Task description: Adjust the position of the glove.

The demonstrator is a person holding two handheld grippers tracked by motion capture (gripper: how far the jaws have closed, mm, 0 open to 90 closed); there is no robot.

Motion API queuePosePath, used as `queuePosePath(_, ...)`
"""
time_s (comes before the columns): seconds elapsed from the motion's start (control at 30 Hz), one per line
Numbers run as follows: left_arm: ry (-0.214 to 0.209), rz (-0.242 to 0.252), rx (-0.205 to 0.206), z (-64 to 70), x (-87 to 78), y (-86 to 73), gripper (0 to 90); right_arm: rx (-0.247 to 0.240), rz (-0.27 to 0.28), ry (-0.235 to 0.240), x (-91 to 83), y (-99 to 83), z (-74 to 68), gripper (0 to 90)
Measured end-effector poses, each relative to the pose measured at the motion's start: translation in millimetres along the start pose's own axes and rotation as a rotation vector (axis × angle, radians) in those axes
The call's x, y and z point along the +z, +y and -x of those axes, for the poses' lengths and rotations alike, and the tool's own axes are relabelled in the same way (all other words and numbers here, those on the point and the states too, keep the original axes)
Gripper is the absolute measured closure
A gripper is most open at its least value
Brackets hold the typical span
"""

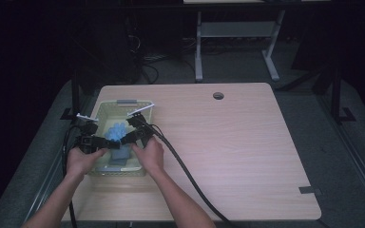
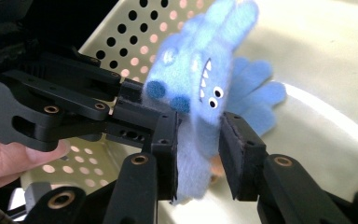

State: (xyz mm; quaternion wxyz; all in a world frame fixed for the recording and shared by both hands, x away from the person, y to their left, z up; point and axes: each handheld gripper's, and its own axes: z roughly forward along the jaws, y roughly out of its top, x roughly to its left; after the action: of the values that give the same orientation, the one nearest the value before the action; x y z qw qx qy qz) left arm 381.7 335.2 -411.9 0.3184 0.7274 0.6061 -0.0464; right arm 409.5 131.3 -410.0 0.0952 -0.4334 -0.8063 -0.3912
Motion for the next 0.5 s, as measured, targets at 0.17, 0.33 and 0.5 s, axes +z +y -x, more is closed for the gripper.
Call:
queuePosePath(0.17,0.015,-0.013,0.001,-0.6,1.7,1.6,63.2,-0.016,-0.010,-0.028,-4.7,1.1,0.4,66.0)
queuePosePath(0.33,0.035,-0.010,0.004,-0.1,1.0,1.4,67.8,-0.016,0.002,-0.016,-9.6,2.0,0.2,67.1)
queuePosePath(0.5,0.062,-0.022,0.004,-0.7,0.4,2.2,74.6,-0.019,0.009,-0.009,-12.9,2.2,0.2,67.0)
